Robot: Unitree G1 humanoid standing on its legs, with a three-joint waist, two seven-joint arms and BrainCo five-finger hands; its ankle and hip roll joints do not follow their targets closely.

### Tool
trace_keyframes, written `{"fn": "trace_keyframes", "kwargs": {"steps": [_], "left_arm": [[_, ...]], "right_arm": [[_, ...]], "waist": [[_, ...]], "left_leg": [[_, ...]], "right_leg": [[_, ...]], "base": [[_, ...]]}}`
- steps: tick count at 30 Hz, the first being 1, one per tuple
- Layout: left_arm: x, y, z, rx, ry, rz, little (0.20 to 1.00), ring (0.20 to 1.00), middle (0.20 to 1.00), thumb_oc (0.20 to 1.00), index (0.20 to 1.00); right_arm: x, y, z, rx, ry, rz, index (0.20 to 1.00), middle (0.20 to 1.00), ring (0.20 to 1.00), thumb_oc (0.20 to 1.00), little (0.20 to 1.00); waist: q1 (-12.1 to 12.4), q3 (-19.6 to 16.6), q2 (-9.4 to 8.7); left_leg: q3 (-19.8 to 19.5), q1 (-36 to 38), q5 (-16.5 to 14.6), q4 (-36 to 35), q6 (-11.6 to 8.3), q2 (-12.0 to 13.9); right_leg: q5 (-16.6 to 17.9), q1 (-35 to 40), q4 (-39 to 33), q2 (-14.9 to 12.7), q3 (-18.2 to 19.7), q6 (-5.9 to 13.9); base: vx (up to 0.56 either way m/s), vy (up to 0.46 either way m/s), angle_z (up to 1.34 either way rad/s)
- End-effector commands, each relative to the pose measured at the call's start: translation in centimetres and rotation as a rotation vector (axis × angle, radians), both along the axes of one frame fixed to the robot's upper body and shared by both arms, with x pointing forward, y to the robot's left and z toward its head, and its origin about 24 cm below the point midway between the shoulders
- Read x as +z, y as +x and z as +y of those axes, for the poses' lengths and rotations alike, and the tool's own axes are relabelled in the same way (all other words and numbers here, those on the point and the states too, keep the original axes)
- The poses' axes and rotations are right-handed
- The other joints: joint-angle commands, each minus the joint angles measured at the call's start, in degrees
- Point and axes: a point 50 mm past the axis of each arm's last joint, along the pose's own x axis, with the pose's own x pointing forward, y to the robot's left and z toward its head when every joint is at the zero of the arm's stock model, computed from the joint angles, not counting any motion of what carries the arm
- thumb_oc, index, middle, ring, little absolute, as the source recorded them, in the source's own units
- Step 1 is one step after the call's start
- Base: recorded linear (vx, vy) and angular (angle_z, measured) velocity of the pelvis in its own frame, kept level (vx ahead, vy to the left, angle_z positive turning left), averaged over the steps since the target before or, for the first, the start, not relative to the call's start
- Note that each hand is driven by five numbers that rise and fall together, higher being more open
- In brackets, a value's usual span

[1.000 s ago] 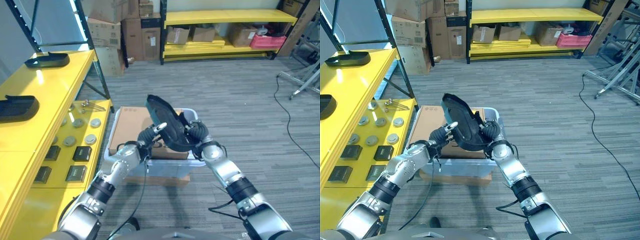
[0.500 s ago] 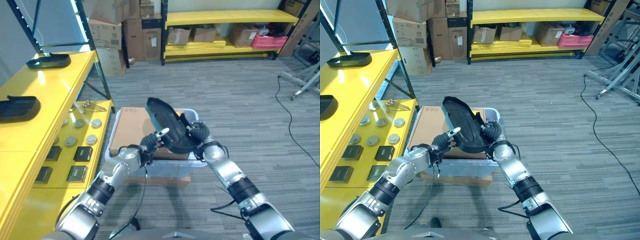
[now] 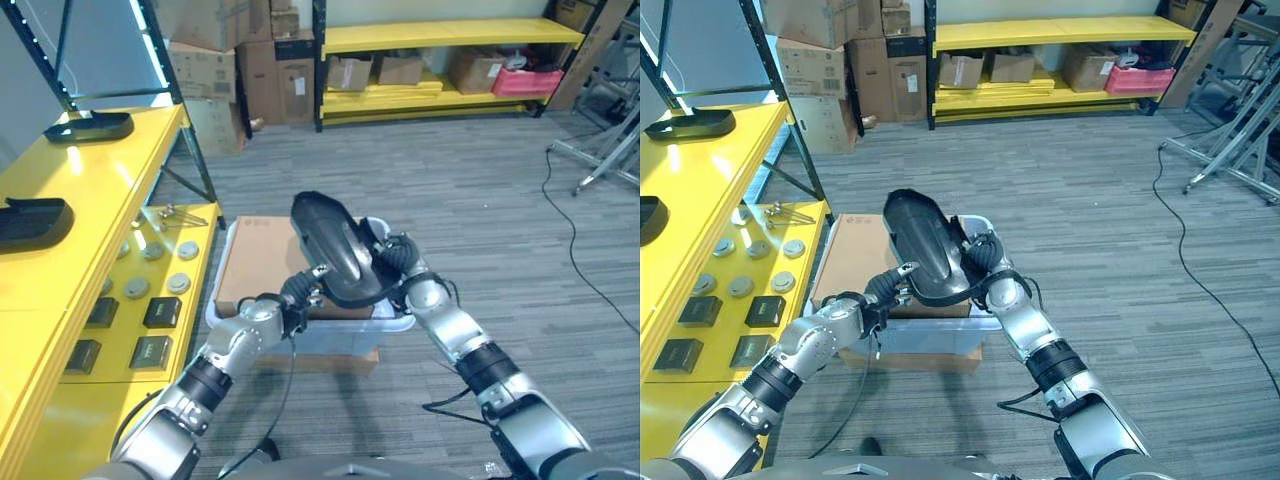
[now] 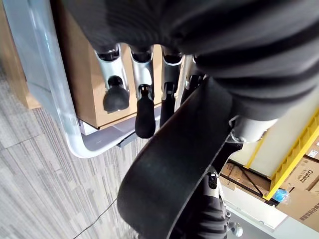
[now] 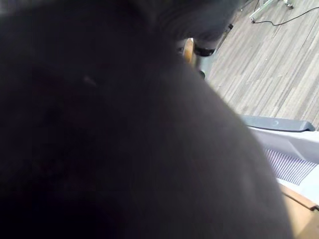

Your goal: Move parts from the plastic box to the shelf.

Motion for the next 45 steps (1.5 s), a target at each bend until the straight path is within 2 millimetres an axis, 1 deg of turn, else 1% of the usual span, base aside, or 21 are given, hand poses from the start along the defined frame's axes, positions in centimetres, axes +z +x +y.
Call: {"fn": "trace_keyframes", "kwargs": {"steps": [1,6,8,9,10,11,13,20,22,25,30,33,35,37,38,39,40,42,43,44,45], "left_arm": [[3.6,-0.2,-6.8,-0.155,-0.184,-0.078,0.2,0.2,0.2,0.2,0.2],[4.3,-0.2,-7.1,-0.148,-0.193,-0.118,0.2,0.2,0.2,0.2,0.2],[4.8,0.0,-7.0,-0.14,-0.185,-0.163,0.2,0.2,0.2,0.2,0.2],[5.5,0.2,-6.9,-0.123,-0.172,-0.204,0.2,0.2,0.2,0.2,0.2],[5.6,0.3,-6.9,-0.118,-0.17,-0.205,0.2,0.2,0.2,0.2,0.2],[5.8,0.5,-6.6,-0.099,-0.166,-0.216,0.2,0.2,0.2,0.2,0.2],[5.8,0.6,-6.6,-0.092,-0.166,-0.221,0.2,0.2,0.2,0.2,0.2],[8.5,2.1,-4.7,0.046,-0.158,-0.352,0.2,0.2,0.2,0.2,0.2],[9.4,2.6,-3.5,0.105,-0.157,-0.404,0.2,0.2,0.2,0.2,0.2],[10.2,3.3,-1.9,0.169,-0.166,-0.442,0.2,0.2,0.2,0.2,0.2],[11.6,4.6,2.0,0.32,-0.11,-0.581,0.2,0.2,0.2,0.2,0.2],[11.9,5.1,3.8,0.385,-0.066,-0.629,0.2,0.2,0.2,0.2,0.2],[11.9,5.3,7.1,0.504,0.023,-0.709,0.2,0.2,0.2,0.2,0.2],[11.9,5.3,8.1,0.538,0.051,-0.731,0.2,0.2,0.2,0.2,0.2],[11.8,5.1,10.1,0.609,0.107,-0.774,0.2,0.2,0.2,0.2,0.2],[11.8,4.8,11.4,0.65,0.128,-0.788,0.2,0.2,0.2,0.2,0.2],[11.7,4.7,11.8,0.66,0.132,-0.791,0.2,0.2,0.2,0.2,0.2],[11.6,3.9,14.2,0.734,0.186,-0.826,0.2,0.2,0.2,0.2,0.2],[11.7,3.2,16.0,0.789,0.234,-0.858,0.2,0.2,0.2,0.2,0.2],[11.7,3.1,16.2,0.794,0.237,-0.858,0.2,0.2,0.2,0.2,0.2],[11.7,2.8,17.0,0.824,0.256,-0.869,0.2,0.2,0.2,0.2,0.2]], "right_arm": [[6.1,2.0,5.1,0.149,0.119,-0.209,0.2,0.2,0.2,0.2,0.2],[6.0,1.8,5.2,0.155,0.136,-0.207,0.2,0.2,0.2,0.2,0.2],[5.9,1.7,5.3,0.157,0.155,-0.201,0.2,0.2,0.2,0.2,0.2],[5.7,1.6,5.5,0.153,0.193,-0.185,0.2,0.2,0.2,0.2,0.2],[5.7,1.5,5.5,0.148,0.205,-0.181,0.231,0.231,0.231,0.231,0.231],[5.5,1.5,5.5,0.133,0.255,-0.16,1.0,1.0,1.0,1.0,1.0],[5.4,1.5,5.5,0.131,0.264,-0.156,1.0,1.0,1.0,1.0,1.0],[4.0,0.8,6.2,0.053,0.542,-0.031,1.0,1.0,1.0,1.0,1.0],[3.1,0.6,5.8,0.019,0.588,-0.02,1.0,1.0,1.0,1.0,1.0],[2.1,0.4,4.6,-0.014,0.598,-0.022,1.0,1.0,1.0,1.0,1.0],[1.3,0.6,2.2,-0.091,0.597,-0.034,1.0,1.0,1.0,1.0,1.0],[1.3,0.6,1.4,-0.125,0.583,-0.052,1.0,1.0,1.0,1.0,1.0],[0.5,-0.1,-0.5,-0.187,0.564,-0.055,1.0,1.0,1.0,1.0,1.0],[0.2,-0.4,-1.0,-0.208,0.566,-0.051,1.0,1.0,1.0,1.0,1.0],[-0.8,-1.2,-2.3,-0.262,0.559,-0.037,1.0,1.0,1.0,1.0,1.0],[-1.3,-1.8,-3.2,-0.291,0.532,-0.035,1.0,1.0,1.0,1.0,1.0],[-1.5,-2.1,-3.5,-0.299,0.525,-0.034,1.0,1.0,1.0,1.0,1.0],[-2.8,-3.5,-4.9,-0.356,0.507,-0.005,1.0,1.0,1.0,1.0,1.0],[-4.0,-4.8,-6.2,-0.403,0.477,0.019,1.0,1.0,1.0,1.0,1.0],[-4.2,-5.0,-6.3,-0.407,0.475,0.021,1.0,1.0,1.0,1.0,1.0],[-4.8,-5.5,-6.8,-0.434,0.477,0.043,1.0,1.0,1.0,1.0,1.0]], "waist": [[1.6,-2.4,-0.03],[1.4,-2.3,-0.04],[1.4,-2.3,-0.03],[1.3,-2.2,-0.03],[1.3,-2.2,0.0],[1.2,-2.3,-0.01],[1.2,-2.3,-0.02],[1.3,-2.4,0.19],[1.5,-2.5,0.29],[1.7,-2.8,0.37],[2.5,-3.3,0.37],[2.7,-3.5,0.31],[2.8,-3.5,0.28],[2.8,-3.6,0.26],[2.8,-3.7,0.19],[2.7,-3.6,0.15],[2.7,-3.7,0.14],[2.6,-3.6,0.14],[2.4,-3.4,0.17],[2.4,-3.5,0.16],[2.4,-3.4,0.16]], "left_leg": [[-0.5,2.3,-5.4,0.2,-2.99,2.1],[-0.4,2.4,-5.4,0.0,-2.99,2.0],[-0.3,2.4,-5.4,0.0,-3.0,2.1],[-0.3,2.5,-5.3,-0.1,-3.03,2.1],[-0.3,2.5,-5.3,-0.1,-3.02,2.1],[-0.3,2.6,-5.3,-0.1,-3.09,2.1],[-0.3,2.6,-5.3,-0.1,-3.11,2.1],[-0.2,2.8,-5.1,-0.2,-3.14,2.2],[-0.3,2.8,-5.0,-0.1,-3.11,2.3],[-0.5,2.6,-5.1,-0.1,-3.03,2.3],[-1.0,2.3,-5.1,-0.1,-2.94,2.1],[-1.1,2.0,-5.1,-0.1,-2.91,2.1],[-1.3,1.7,-5.1,-0.2,-2.81,2.0],[-1.2,1.6,-5.1,-0.2,-2.8,1.9],[-1.1,1.4,-5.2,-0.2,-2.8,2.0],[-1.0,1.2,-5.2,-0.2,-2.78,1.9],[-1.0,1.2,-5.2,-0.2,-2.76,1.9],[-0.8,0.9,-5.3,-0.2,-2.67,1.9],[-0.6,0.7,-5.3,-0.2,-2.6,1.9],[-0.6,0.7,-5.3,-0.2,-2.59,1.9],[-0.5,0.6,-5.3,-0.2,-2.58,1.9]], "right_leg": [[-4.2,-1.2,3.6,-2.3,-3.0,5.09],[-4.2,-1.1,3.4,-2.3,-2.9,5.1],[-4.2,-1.1,3.4,-2.3,-3.0,5.11],[-4.2,-1.0,3.3,-2.3,-3.0,5.15],[-4.1,-1.0,3.3,-2.2,-2.9,5.16],[-4.1,-0.9,3.3,-2.3,-2.9,5.2],[-4.1,-0.9,3.3,-2.3,-2.9,5.2],[-3.9,-0.5,2.9,-2.3,-3.2,5.22],[-4.0,-0.4,2.9,-2.4,-3.4,5.16],[-3.9,-0.4,2.7,-2.4,-3.5,5.19],[-4.0,-0.4,2.5,-2.4,-3.8,5.07],[-4.1,-0.5,2.4,-2.4,-3.8,4.97],[-4.3,-0.7,2.3,-2.3,-3.7,4.81],[-4.3,-0.8,2.2,-2.3,-3.7,4.78],[-4.5,-1.0,2.3,-2.3,-3.5,4.72],[-4.5,-1.1,2.2,-2.3,-3.4,4.7],[-4.6,-1.2,2.2,-2.3,-3.4,4.7],[-4.7,-1.6,2.3,-2.3,-3.1,4.65],[-4.8,-1.8,2.4,-2.3,-3.0,4.6],[-4.9,-1.9,2.4,-2.3,-3.0,4.6],[-4.9,-1.9,2.4,-2.3,-2.9,4.58]], "base": [[0.0,0.0,0.0],[0.0,0.001,-0.01],[0.0,0.0,0.0],[0.0,0.0,0.0],[0.0,0.0,0.0],[0.0,0.0,0.0],[0.0,0.0,0.0],[0.0,0.0,0.0],[0.0,0.0,0.0],[0.0,0.0,0.0],[0.0,0.0,0.0],[0.0,0.0,0.0],[0.0,0.0,0.0],[0.0,0.0,0.0],[0.0,0.0,0.0],[0.0,0.0,0.0],[0.0,0.0,0.0],[-0.02,0.013,-0.01],[0.0,0.0,0.0],[0.0,0.0,0.0],[0.0,0.0,0.0]]}}
